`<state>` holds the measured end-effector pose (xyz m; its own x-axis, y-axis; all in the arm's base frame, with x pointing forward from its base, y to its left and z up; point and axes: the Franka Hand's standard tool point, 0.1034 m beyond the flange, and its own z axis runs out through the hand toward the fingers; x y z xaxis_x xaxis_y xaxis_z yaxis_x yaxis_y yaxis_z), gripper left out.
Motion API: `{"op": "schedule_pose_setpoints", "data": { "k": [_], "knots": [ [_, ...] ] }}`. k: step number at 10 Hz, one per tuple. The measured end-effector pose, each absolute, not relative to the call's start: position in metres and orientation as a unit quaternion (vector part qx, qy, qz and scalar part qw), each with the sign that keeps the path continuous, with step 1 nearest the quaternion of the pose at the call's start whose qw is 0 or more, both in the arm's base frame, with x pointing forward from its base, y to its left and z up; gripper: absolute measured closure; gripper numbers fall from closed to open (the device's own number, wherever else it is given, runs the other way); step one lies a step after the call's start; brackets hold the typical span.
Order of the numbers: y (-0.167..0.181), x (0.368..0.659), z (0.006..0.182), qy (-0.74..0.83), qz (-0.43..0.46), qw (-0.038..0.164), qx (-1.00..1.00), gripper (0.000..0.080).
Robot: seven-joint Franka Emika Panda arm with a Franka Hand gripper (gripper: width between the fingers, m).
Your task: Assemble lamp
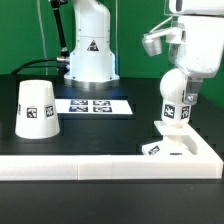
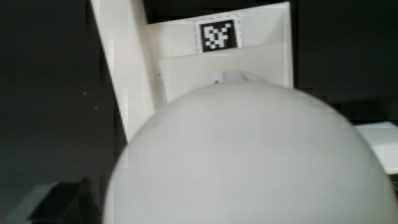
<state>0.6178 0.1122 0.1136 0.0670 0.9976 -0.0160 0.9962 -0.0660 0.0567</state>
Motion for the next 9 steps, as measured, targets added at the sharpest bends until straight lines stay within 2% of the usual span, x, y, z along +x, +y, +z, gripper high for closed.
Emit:
{"op": "schedule_pose_setpoints", "data": {
  "k": [3, 4, 7, 9],
  "knots": [
    [0.1069, 0.6185, 0.1132, 0.702, 0.012, 0.027, 0.712, 0.0100],
    [0.1066, 0.6186, 0.1131, 0.702, 0.012, 0.027, 0.712, 0.0221],
    [0.1047, 0.6187, 0.1131, 0.678, 0.014, 0.025, 0.735, 0.0223],
    [0.1005, 0.6182, 0.1127, 0.575, 0.018, 0.021, 0.818, 0.0223]
  ]
}}
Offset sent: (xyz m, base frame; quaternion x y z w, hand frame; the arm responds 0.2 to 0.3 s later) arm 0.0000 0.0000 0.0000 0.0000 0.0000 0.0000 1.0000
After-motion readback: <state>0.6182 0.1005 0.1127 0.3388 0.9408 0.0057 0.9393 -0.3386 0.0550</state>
